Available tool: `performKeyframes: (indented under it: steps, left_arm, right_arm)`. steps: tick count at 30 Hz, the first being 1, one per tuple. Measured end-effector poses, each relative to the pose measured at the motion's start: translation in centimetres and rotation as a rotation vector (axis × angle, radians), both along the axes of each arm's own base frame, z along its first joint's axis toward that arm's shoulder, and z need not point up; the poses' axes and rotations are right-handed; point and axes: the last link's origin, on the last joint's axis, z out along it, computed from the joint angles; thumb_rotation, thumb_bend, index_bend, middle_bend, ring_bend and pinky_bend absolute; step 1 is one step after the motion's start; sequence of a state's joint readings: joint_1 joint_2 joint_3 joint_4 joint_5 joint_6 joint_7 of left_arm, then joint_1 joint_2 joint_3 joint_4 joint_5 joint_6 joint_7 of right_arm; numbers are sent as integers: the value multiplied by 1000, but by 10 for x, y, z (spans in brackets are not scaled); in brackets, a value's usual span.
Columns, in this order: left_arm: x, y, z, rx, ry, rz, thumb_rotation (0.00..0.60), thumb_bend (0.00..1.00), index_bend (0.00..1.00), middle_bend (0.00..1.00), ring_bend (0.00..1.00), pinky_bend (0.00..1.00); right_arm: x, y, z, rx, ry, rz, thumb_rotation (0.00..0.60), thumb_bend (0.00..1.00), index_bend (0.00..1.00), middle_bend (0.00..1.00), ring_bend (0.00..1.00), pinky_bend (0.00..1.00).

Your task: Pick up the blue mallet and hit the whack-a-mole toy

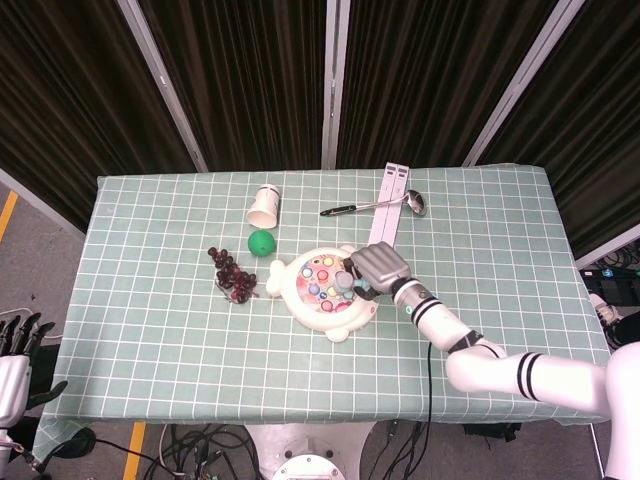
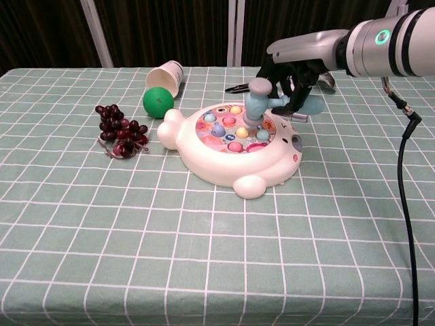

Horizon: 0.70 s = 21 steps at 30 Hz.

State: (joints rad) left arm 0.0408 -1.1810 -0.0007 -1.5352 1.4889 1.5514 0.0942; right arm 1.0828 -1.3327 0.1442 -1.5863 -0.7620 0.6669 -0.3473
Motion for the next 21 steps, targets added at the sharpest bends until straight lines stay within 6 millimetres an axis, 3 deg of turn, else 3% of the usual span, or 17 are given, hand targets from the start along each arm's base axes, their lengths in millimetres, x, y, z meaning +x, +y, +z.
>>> performKeyframes:
  steps: [6, 21]
  left_arm:
    - [1, 0, 0, -2, 2, 0, 600, 0, 185, 85, 0, 0]
    - [-1, -2, -1, -3, -3, 9, 600, 0, 185, 85, 0, 0]
  right_arm:
    - [-3, 2, 12, 7, -6, -10, 600, 583, 839, 689, 605, 724]
    - [-7, 2, -9, 57, 73, -39, 600, 588, 834, 689, 605, 725]
